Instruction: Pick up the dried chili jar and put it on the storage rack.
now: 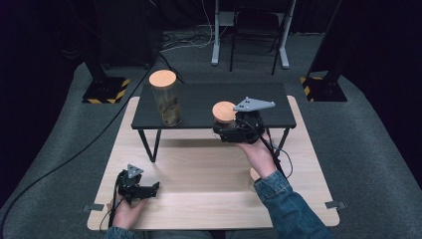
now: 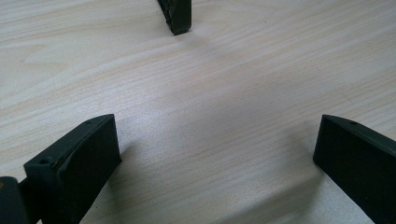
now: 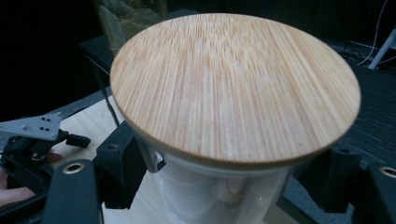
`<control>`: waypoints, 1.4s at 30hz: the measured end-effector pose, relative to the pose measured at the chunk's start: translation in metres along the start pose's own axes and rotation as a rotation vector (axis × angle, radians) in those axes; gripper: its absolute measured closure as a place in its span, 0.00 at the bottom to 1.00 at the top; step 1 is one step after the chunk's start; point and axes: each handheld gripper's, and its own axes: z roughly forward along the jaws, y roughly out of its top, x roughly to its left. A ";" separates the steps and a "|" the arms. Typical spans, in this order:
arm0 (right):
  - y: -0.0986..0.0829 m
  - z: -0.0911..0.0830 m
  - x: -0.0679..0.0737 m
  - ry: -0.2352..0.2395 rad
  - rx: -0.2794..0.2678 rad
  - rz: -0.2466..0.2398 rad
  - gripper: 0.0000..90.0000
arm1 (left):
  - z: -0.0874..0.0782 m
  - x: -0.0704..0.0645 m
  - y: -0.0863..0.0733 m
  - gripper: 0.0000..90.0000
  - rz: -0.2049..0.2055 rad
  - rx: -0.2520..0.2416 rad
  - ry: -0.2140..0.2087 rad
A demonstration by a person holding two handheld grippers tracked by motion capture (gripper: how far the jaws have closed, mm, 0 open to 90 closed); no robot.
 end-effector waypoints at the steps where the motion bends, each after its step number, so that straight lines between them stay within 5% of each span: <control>1: 0.000 0.001 -0.001 -0.002 0.000 0.004 0.28 | 0.000 0.000 0.000 0.00 0.000 0.000 0.000; 42: 0.023 0.051 -0.027 -0.067 0.029 0.022 0.27 | 0.000 0.000 0.000 0.00 0.000 0.000 0.000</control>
